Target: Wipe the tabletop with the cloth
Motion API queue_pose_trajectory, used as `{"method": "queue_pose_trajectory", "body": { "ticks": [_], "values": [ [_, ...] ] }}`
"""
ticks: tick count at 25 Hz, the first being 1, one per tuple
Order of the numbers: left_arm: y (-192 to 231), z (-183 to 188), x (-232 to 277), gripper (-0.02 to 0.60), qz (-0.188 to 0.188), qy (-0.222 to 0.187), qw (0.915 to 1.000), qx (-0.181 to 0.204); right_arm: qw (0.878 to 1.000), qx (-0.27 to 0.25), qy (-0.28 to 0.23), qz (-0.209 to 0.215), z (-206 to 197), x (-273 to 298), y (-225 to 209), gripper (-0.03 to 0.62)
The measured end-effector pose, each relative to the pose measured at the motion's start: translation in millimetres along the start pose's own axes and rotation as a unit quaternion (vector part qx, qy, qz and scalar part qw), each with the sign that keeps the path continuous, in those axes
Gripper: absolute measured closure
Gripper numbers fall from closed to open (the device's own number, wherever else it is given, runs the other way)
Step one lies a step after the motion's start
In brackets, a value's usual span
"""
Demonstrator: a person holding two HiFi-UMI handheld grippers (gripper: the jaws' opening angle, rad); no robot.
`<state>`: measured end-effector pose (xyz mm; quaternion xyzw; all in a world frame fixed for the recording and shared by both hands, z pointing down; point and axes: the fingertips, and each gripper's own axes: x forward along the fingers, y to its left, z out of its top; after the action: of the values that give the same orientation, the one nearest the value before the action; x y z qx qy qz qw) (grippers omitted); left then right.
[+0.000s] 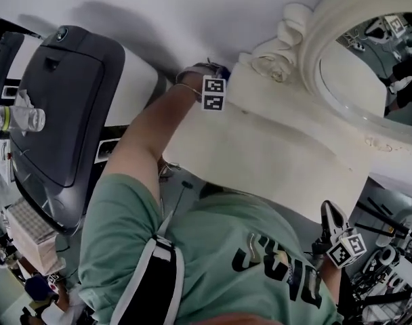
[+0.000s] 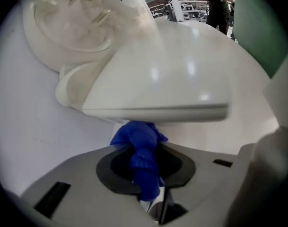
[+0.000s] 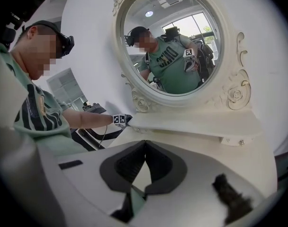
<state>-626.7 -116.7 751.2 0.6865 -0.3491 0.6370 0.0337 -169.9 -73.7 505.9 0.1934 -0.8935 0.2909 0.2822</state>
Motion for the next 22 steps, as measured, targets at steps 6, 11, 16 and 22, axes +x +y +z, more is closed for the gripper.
{"method": "queue_pose_trajectory", "body": {
  "ticks": [6,11,16,22],
  "values": [
    [-145.3,12.0,-61.6,0.483,-0.048,0.005,0.9977,0.047,0.999,-0.024,-0.015,0.041,-31.4,-40.8,7.2,0.582],
    [-291.2,30.2,-122.3,0.483,-0.082,0.038,0.9953,0.035,0.996,-0.039,-0.040,0.076,-78.5,-101.4,-2.0,0.582],
    [-423.4,18.4,-174.2,0.482,-0.171,0.108,0.9791,0.025,0.994,-0.018,-0.071,0.083,-124.2,-162.5,-29.2,0.582],
    [-390.9,46.5,-190.0,0.480,-0.117,0.067,0.9854,-0.104,0.993,-0.006,-0.088,0.080,-122.4,-185.0,-37.2,0.582]
  ]
}}
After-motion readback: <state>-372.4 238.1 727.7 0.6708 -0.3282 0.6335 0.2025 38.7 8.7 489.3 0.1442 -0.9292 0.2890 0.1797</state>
